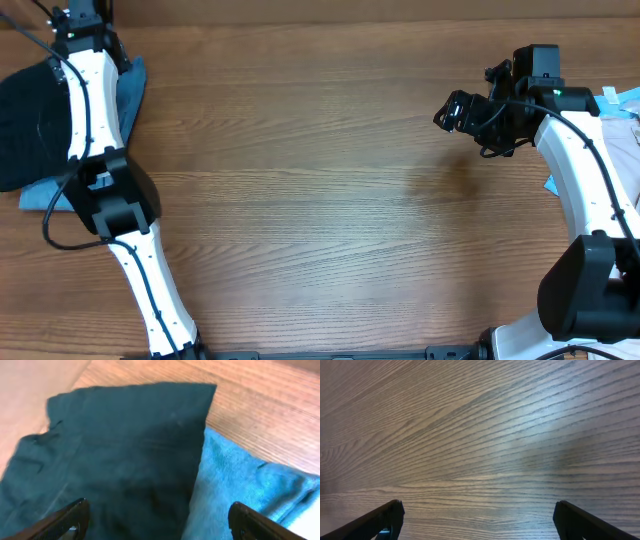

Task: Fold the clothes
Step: 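Release the shorts on the denim stack and hold the left gripper above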

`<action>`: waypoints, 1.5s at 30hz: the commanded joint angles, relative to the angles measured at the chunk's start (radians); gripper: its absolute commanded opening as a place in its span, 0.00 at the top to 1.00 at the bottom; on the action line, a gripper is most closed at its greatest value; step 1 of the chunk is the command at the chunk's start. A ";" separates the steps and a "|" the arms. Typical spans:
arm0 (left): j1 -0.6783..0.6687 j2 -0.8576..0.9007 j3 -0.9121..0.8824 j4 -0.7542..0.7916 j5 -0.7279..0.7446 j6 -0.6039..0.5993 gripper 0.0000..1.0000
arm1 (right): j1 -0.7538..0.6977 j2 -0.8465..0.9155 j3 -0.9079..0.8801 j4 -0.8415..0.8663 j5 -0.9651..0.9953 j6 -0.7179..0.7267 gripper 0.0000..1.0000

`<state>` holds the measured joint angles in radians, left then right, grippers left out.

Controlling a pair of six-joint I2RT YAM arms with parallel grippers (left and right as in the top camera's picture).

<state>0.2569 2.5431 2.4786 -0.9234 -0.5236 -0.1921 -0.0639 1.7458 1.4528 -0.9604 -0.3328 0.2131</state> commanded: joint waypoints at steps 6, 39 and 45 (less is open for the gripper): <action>-0.001 0.107 0.004 0.093 -0.071 0.151 0.13 | 0.001 -0.001 0.007 0.005 0.003 0.004 0.00; -0.135 0.105 0.004 -0.142 -0.400 0.169 0.96 | 0.001 -0.001 0.007 0.005 0.003 0.005 0.00; -0.132 0.105 0.004 -0.158 -0.342 0.147 0.96 | 0.001 -0.001 0.007 0.005 0.003 0.004 0.00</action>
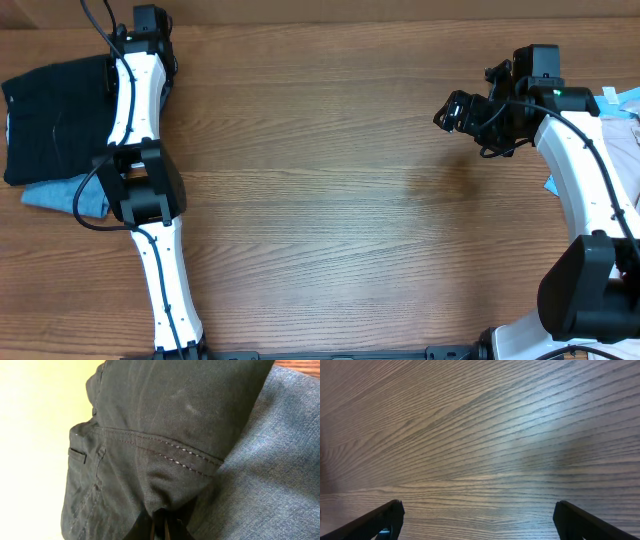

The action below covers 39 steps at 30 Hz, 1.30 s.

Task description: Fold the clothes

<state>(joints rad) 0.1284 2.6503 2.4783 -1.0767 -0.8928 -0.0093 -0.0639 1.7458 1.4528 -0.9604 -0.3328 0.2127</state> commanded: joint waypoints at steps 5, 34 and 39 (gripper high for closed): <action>-0.004 -0.003 0.005 0.006 0.056 -0.036 0.96 | 0.001 -0.001 0.007 0.012 0.003 0.005 0.00; 0.007 -0.018 0.111 -0.042 0.280 -0.059 0.96 | 0.616 0.673 0.023 1.352 -0.217 0.864 0.96; 0.007 -0.070 0.111 -0.045 0.325 -0.077 0.96 | 0.640 0.701 0.052 1.346 -0.219 0.830 0.96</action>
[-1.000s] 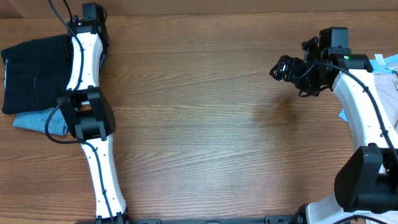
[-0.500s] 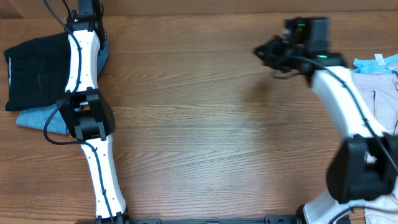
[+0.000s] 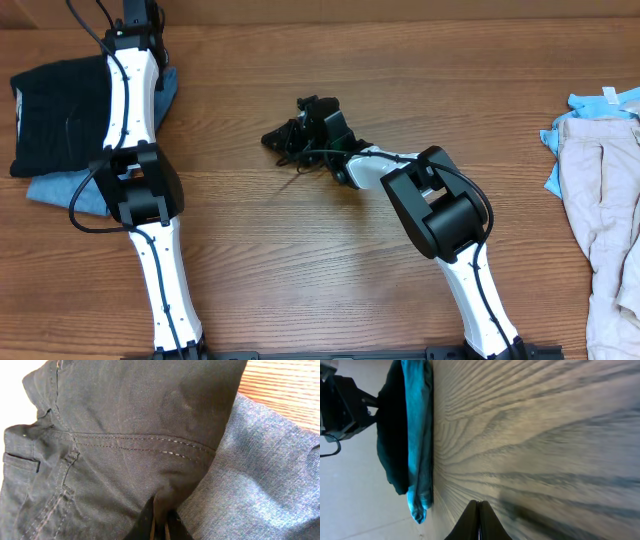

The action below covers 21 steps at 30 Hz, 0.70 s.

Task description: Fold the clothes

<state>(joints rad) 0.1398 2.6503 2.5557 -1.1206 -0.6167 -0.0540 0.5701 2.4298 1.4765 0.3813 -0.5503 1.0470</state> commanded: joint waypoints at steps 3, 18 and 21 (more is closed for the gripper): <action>0.003 -0.100 0.034 -0.005 0.011 -0.032 0.96 | 0.006 0.018 0.031 0.018 -0.008 -0.052 0.96; 0.021 -0.259 0.034 -0.058 0.029 -0.066 0.96 | -0.111 0.018 0.135 0.017 -0.143 -0.136 0.96; 0.015 -0.293 0.034 -0.086 0.013 -0.066 0.96 | -0.164 0.018 0.135 -0.014 -0.194 -0.158 0.96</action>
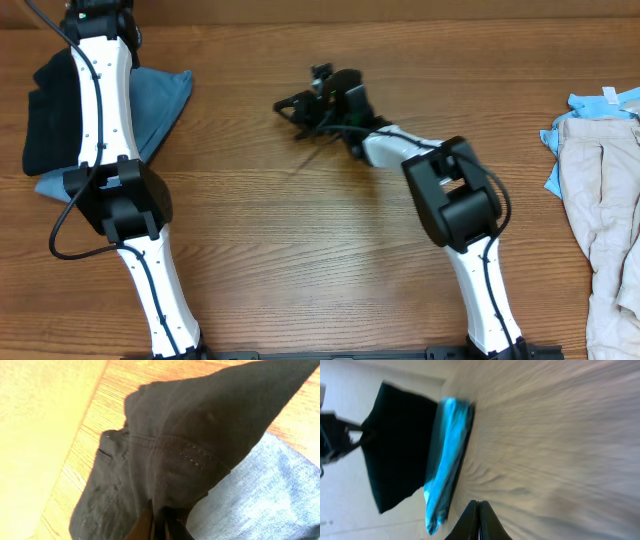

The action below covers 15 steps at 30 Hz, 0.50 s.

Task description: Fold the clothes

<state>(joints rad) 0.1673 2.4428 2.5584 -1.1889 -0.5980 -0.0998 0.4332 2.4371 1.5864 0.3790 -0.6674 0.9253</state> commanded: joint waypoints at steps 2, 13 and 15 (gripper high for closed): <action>-0.024 -0.089 0.031 -0.048 -0.006 -0.021 0.96 | -0.056 0.011 0.025 -0.040 -0.095 -0.036 0.96; -0.087 -0.100 -0.024 -0.166 0.029 -0.061 0.96 | -0.165 0.011 0.025 -0.192 -0.097 -0.044 0.96; -0.087 -0.099 -0.098 -0.164 0.096 -0.061 0.96 | -0.165 0.011 0.025 -0.192 -0.097 -0.044 0.96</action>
<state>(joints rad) 0.0910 2.3955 2.5366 -1.3464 -0.5930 -0.1349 0.2626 2.4397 1.5917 0.1833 -0.7551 0.8890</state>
